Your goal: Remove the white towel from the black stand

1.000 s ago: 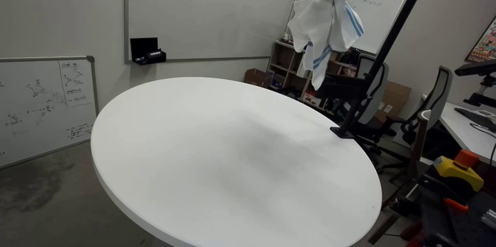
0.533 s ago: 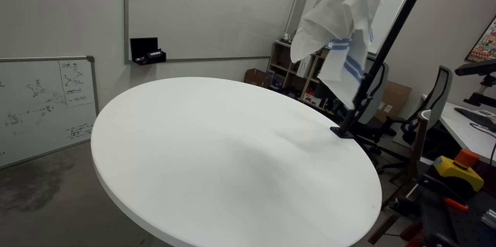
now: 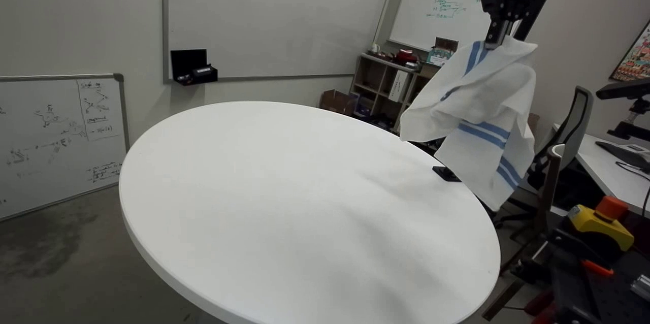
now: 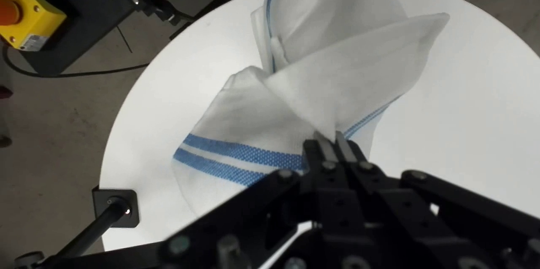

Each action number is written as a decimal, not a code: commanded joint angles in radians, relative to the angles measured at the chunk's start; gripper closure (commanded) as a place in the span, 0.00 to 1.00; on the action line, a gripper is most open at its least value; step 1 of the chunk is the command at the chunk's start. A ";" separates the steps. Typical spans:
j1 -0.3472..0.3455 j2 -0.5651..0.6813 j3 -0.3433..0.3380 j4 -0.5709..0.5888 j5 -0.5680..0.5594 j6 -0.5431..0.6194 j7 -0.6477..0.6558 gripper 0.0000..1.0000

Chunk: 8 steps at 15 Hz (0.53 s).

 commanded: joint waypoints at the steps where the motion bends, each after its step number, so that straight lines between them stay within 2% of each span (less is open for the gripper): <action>1: -0.006 0.034 0.035 -0.057 -0.100 0.106 -0.002 1.00; 6: -0.007 0.107 0.044 -0.108 -0.243 0.239 0.047 1.00; 7: -0.005 0.119 0.042 -0.109 -0.256 0.254 0.054 0.74; 8: -0.003 0.129 0.040 -0.113 -0.267 0.269 0.061 0.73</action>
